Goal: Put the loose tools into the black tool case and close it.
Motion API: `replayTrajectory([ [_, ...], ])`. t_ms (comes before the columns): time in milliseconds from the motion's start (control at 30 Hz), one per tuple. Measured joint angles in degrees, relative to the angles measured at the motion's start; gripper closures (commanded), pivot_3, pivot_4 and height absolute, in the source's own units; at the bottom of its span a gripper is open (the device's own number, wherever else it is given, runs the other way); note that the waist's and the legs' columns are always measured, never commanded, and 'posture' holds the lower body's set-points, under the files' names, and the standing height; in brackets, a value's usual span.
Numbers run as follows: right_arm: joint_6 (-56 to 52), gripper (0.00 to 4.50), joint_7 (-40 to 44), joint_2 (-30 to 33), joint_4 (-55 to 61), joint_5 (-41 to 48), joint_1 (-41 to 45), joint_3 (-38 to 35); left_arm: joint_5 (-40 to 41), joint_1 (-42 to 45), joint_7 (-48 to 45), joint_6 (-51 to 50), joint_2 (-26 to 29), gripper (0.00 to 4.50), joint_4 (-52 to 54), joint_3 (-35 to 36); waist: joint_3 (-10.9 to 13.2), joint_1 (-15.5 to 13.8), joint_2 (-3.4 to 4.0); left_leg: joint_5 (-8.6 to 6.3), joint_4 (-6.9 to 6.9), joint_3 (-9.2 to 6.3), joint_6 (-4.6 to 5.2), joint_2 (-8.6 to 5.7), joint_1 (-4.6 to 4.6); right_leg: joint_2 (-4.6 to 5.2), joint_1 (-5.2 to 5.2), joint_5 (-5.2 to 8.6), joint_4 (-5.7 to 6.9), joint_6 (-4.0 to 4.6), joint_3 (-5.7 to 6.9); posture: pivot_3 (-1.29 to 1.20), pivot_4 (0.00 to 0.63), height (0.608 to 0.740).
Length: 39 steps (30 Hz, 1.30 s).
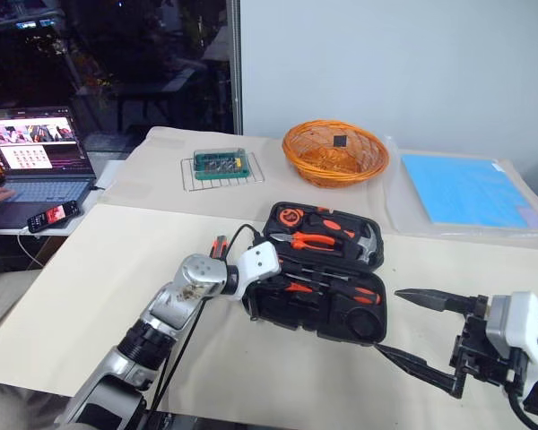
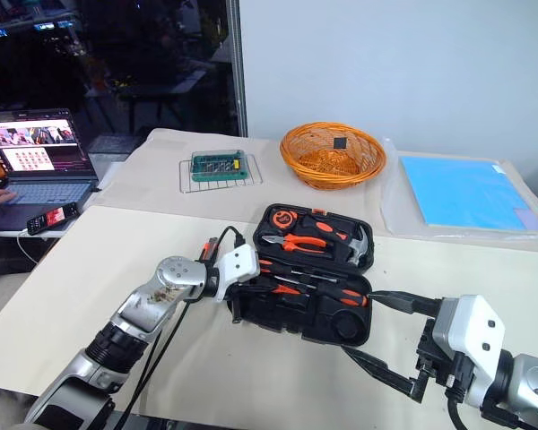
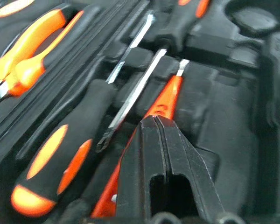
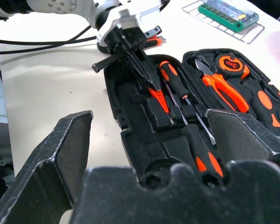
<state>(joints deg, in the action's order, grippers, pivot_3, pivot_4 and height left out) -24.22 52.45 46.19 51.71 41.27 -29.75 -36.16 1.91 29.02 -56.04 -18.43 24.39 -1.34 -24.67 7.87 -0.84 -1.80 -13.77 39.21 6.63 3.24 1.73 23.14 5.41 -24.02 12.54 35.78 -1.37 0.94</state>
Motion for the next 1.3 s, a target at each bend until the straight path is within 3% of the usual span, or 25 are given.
replayTrajectory([
  [133, 0.00, 0.00, 0.03, 0.52, -0.09, 0.14, 0.89, 0.14, 1.53, -1.60, 2.35, 4.03, -2.68, 4.48, -2.91, 2.97, -0.14, -0.02, 0.17, 0.00, 0.00, 0.01, -0.01, 0.00, 0.02, 0.07, -0.05, -0.01, 0.01, 0.01, -0.02, 0.00, 0.150, 0.740],
  [233, 0.00, 0.00, 0.19, 0.66, -0.31, 0.31, 1.83, 0.62, 5.96, -2.81, 4.67, 1.37, -4.01, 4.48, -2.58, 8.28, -0.07, 0.21, 0.11, 0.02, 0.00, 0.02, 0.02, 0.04, 0.26, -0.05, -0.15, -0.07, 0.06, 0.02, -0.05, 0.00, 0.150, 0.740],
  [333, 0.03, 0.00, 1.19, 1.02, -1.97, 0.39, 3.77, 2.16, 12.51, -4.25, 10.22, -6.73, -3.88, 3.79, 5.16, 19.02, 0.01, 0.43, 0.12, 0.27, -0.03, 0.02, 0.46, 0.10, 0.38, -0.17, -0.22, -0.08, 0.06, 0.05, -0.07, 0.00, 0.150, 0.740],
  [467, 0.24, 0.00, 2.50, 1.75, -4.36, 0.42, 7.19, 4.64, 16.68, -8.45, 20.37, -19.70, -3.59, 2.34, 18.55, 29.30, 0.02, 0.23, 0.13, 0.16, -0.17, 0.02, 0.54, 0.00, 0.37, -0.14, -0.18, -0.35, -0.01, -0.11, -0.11, 0.00, 0.150, 0.740],
  [567, 0.28, 0.00, 3.57, 2.12, -6.66, 0.42, 9.77, 6.60, 17.30, -12.93, 28.46, -29.49, -4.78, 1.14, 25.89, 33.18, 0.07, -0.12, 0.05, 0.15, -0.17, 0.01, 0.55, -0.08, 0.41, -0.11, -0.18, -0.33, -0.03, -0.13, -0.08, 0.00, 0.150, 0.740],
  [667, 0.29, 0.00, 4.94, 2.94, -8.72, 0.53, 13.19, 8.14, 16.40, -14.99, 37.18, -39.70, -8.24, 0.18, 31.58, 33.96, 0.18, -0.69, -0.12, 0.15, -0.11, 0.00, 0.55, -0.12, 0.41, -0.08, -0.14, -0.18, -0.07, 0.14, -0.07, 0.00, 0.150, 0.740],
  [700, 0.29, 0.00, 5.39, 3.12, -9.05, 0.62, 13.90, 8.45, 15.98, -14.99, 39.37, -42.10, -9.08, 0.07, 32.52, 33.62, 0.20, -0.77, -0.15, 0.15, -0.10, 0.00, 0.54, -0.12, 0.40, -0.08, -0.13, -0.15, -0.07, 0.07, -0.07, 0.00, 0.150, 0.740],
  [833, 0.30, 0.00, 8.02, 4.20, -10.64, 2.87, 17.28, 8.50, 13.34, -14.40, 47.00, -50.98, -11.40, 0.07, 33.51, 30.48, 0.24, -0.71, -0.23, 0.05, -0.09, 0.04, 0.29, -0.11, 0.35, -0.11, -0.14, -0.17, -0.07, -0.02, -0.12, 0.00, 0.150, 0.740],
  [933, 0.30, 0.00, 9.25, 5.43, -10.98, 3.02, 18.05, 8.30, 11.61, -14.33, 49.21, -51.88, -11.47, 0.07, 32.44, 27.82, 0.24, -0.71, -0.23, 0.05, -0.11, 0.04, 0.29, -0.11, 0.35, -0.12, -0.16, -0.30, -0.07, 0.23, -0.13, 0.00, 0.150, 0.740],
  [1033, 0.29, 0.00, 9.49, 5.52, -11.35, 3.02, 18.08, 8.10, 10.30, -14.43, 50.21, -50.61, -11.44, 0.75, 29.50, 25.82, 0.25, -0.71, -0.24, 0.06, -0.13, 0.04, 0.31, -0.11, 0.42, -0.11, -0.23, -0.29, -0.08, 0.32, -0.13, 0.00, 0.150, 0.740],
  [1200, 0.27, 0.00, 9.23, 5.52, -11.11, 3.03, 17.48, 7.04, 8.96, -16.07, 49.35, -44.77, -9.41, 2.61, 27.55, 24.79, 0.25, -0.75, -0.23, 0.03, -0.18, 0.03, 0.26, -0.09, 0.39, 0.01, -0.22, -0.26, -0.08, 0.39, -0.12, 0.00, 0.150, 0.740],
  [1300, 0.26, 0.00, 8.50, 5.22, -10.39, 3.04, 16.42, 5.95, 11.67, -16.96, 44.34, -39.70, -8.92, 2.70, 26.19, 26.69, 0.28, -0.76, -0.26, -0.08, -0.17, 0.04, 0.06, -0.06, 0.44, 0.16, -0.27, -0.28, -0.08, 0.43, -0.09, 0.00, 0.150, 0.740],
])
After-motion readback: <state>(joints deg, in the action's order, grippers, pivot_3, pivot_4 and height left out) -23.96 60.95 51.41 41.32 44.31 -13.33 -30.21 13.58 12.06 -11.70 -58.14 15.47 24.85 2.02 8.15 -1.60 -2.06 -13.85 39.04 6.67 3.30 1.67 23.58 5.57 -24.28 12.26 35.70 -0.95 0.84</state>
